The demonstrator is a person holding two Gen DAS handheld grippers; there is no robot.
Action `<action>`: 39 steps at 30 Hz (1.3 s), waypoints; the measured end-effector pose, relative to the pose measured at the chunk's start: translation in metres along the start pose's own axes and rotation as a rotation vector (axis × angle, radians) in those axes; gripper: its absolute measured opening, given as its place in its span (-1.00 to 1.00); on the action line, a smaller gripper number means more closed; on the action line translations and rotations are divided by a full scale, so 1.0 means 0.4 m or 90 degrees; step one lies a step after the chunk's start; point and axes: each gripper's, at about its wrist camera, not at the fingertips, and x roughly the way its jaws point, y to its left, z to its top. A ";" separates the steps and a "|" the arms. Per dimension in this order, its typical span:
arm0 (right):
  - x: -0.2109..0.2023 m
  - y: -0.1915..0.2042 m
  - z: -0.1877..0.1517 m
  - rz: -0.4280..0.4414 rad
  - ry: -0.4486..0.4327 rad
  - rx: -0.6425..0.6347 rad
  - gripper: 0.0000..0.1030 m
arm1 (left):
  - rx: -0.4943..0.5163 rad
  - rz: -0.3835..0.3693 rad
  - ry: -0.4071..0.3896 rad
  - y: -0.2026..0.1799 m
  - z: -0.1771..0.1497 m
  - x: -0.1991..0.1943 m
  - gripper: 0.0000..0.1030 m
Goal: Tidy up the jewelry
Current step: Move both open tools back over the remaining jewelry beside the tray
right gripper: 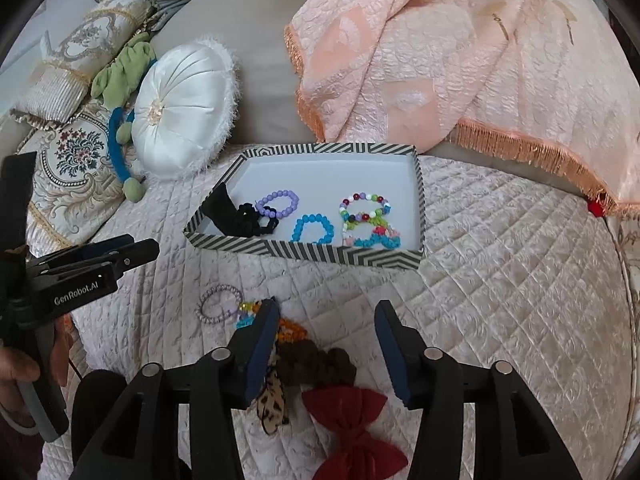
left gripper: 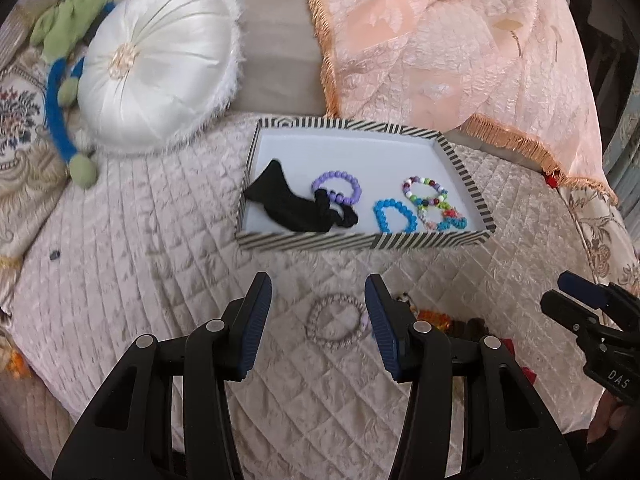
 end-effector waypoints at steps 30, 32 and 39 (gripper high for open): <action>0.003 0.027 -0.037 0.013 0.019 -0.019 -0.03 | 0.015 0.033 0.000 -0.002 -0.055 0.003 -0.05; 0.010 0.030 -0.035 0.013 0.022 -0.022 -0.03 | 0.018 0.036 -0.001 -0.004 -0.057 0.007 -0.05; 0.042 0.038 -0.024 0.021 0.035 -0.023 -0.03 | 0.017 0.047 0.007 0.011 -0.054 0.027 -0.05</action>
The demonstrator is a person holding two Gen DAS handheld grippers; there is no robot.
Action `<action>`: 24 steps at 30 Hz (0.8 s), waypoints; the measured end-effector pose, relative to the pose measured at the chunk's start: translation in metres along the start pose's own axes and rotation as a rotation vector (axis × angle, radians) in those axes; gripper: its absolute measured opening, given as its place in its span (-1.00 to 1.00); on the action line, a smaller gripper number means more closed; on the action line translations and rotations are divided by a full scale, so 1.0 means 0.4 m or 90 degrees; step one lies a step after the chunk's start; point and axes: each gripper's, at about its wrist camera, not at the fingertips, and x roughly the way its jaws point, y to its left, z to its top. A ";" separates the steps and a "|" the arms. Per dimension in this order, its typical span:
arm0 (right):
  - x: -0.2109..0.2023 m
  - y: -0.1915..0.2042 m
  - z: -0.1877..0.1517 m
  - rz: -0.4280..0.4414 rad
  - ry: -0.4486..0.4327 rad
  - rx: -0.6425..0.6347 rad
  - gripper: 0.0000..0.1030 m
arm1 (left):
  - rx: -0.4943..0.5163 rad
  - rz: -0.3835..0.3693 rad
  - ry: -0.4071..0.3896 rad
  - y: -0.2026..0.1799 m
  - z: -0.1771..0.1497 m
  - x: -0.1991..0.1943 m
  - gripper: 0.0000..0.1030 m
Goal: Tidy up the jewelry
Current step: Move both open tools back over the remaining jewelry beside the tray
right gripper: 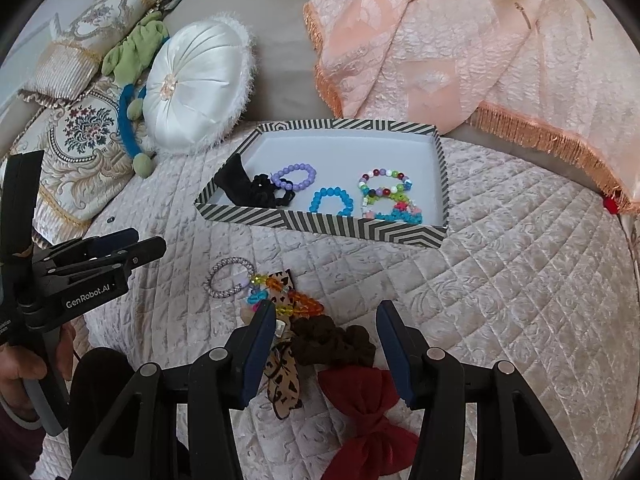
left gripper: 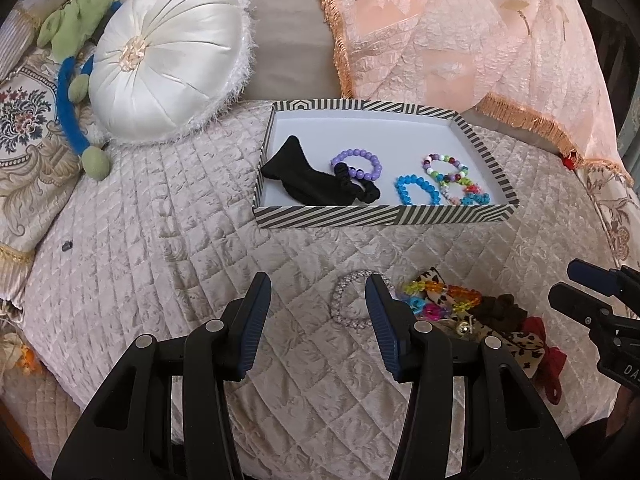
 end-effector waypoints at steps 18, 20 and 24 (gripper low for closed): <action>0.085 -0.036 0.039 0.046 0.039 0.029 -0.02 | -0.051 -0.060 0.065 0.040 -0.006 0.078 0.10; 0.098 -0.036 0.039 0.054 0.048 0.025 -0.02 | -0.055 -0.065 0.075 0.041 -0.006 0.090 0.10; 0.124 -0.032 0.036 0.059 0.066 0.013 -0.02 | -0.052 -0.059 0.082 0.042 -0.009 0.105 0.10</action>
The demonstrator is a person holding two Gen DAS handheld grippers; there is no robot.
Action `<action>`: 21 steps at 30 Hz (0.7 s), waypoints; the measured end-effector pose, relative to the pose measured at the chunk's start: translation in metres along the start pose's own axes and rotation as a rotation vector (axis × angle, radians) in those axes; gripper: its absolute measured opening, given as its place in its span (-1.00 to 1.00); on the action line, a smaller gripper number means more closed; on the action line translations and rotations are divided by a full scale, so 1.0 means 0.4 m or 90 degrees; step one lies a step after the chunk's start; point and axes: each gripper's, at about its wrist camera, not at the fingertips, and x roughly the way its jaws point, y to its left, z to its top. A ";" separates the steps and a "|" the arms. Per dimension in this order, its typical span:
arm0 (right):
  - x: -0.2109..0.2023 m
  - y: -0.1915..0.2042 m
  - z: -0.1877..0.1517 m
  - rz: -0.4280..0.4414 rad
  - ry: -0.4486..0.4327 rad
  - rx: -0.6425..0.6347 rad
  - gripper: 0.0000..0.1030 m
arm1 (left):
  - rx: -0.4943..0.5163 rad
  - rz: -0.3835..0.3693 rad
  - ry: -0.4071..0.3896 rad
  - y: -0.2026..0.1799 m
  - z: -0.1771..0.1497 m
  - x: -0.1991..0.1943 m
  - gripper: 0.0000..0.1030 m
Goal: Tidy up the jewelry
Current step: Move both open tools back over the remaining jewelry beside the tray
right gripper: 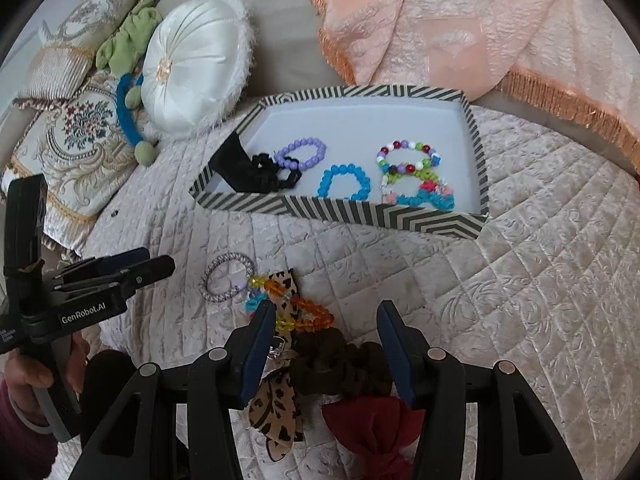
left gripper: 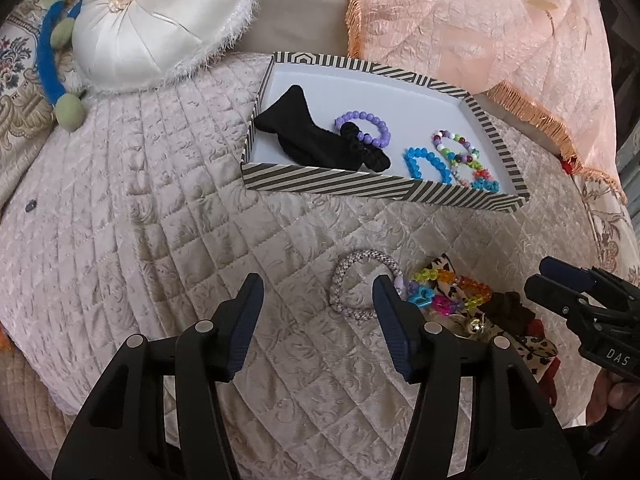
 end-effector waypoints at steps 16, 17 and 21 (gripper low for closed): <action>-0.021 0.012 -0.002 -0.005 -0.016 -0.001 -0.02 | 0.011 0.004 -0.012 -0.013 -0.003 -0.013 0.10; -0.019 0.011 -0.002 -0.005 -0.015 0.001 -0.02 | 0.011 0.002 -0.010 -0.014 -0.003 -0.010 0.10; -0.007 0.001 -0.002 -0.001 -0.009 0.009 -0.02 | 0.006 -0.019 0.008 -0.009 0.003 0.015 0.15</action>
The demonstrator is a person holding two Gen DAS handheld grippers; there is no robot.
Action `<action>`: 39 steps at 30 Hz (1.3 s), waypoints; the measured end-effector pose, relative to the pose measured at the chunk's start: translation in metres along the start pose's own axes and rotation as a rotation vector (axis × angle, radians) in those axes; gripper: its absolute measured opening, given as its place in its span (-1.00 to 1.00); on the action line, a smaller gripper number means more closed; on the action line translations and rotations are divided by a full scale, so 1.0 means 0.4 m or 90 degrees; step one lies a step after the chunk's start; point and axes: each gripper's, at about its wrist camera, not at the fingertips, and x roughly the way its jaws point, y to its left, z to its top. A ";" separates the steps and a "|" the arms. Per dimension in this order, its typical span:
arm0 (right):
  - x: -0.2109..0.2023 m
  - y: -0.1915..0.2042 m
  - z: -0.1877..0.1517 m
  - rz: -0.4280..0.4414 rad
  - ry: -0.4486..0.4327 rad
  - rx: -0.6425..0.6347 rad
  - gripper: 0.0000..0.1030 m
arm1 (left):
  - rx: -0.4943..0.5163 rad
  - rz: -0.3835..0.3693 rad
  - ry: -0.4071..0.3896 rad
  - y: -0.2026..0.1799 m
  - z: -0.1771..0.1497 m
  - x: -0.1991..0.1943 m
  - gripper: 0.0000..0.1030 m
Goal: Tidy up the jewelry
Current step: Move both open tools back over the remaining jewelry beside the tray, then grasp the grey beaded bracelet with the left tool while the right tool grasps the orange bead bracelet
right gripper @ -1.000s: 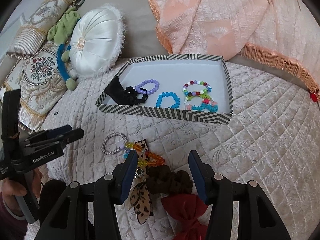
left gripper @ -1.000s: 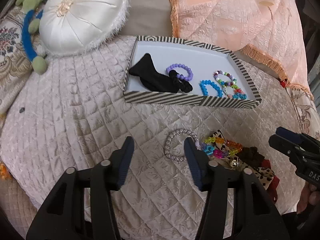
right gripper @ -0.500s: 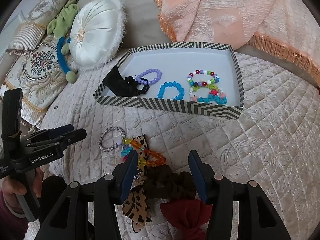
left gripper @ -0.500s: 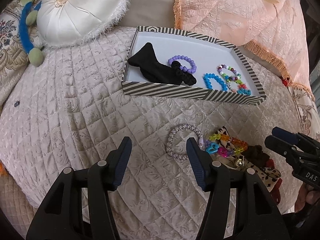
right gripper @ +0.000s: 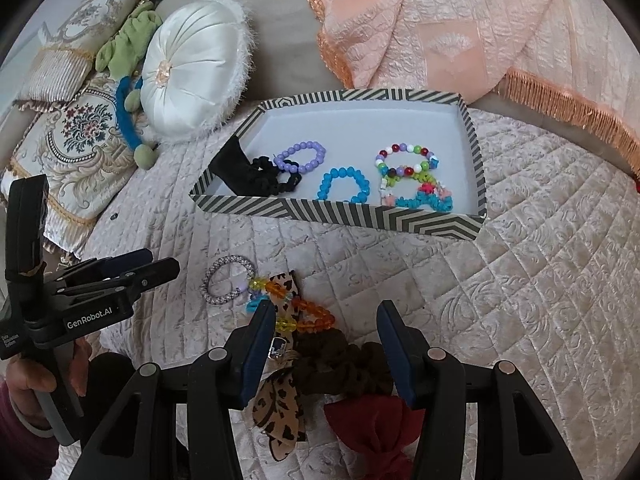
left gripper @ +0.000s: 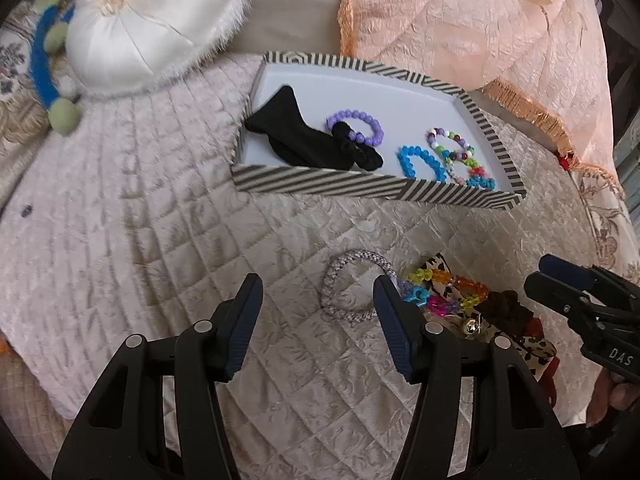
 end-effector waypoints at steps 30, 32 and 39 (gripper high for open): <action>0.100 0.005 0.003 0.065 0.049 -0.037 -0.83 | 0.030 0.003 0.055 -0.011 0.035 0.111 -0.86; 0.067 0.011 0.012 0.070 0.026 -0.036 -0.83 | 0.032 -0.001 0.043 -0.010 0.038 0.086 -0.87; -0.034 0.042 0.058 0.076 -0.034 -0.052 -0.83 | 0.046 -0.013 -0.003 -0.028 0.064 -0.013 -0.87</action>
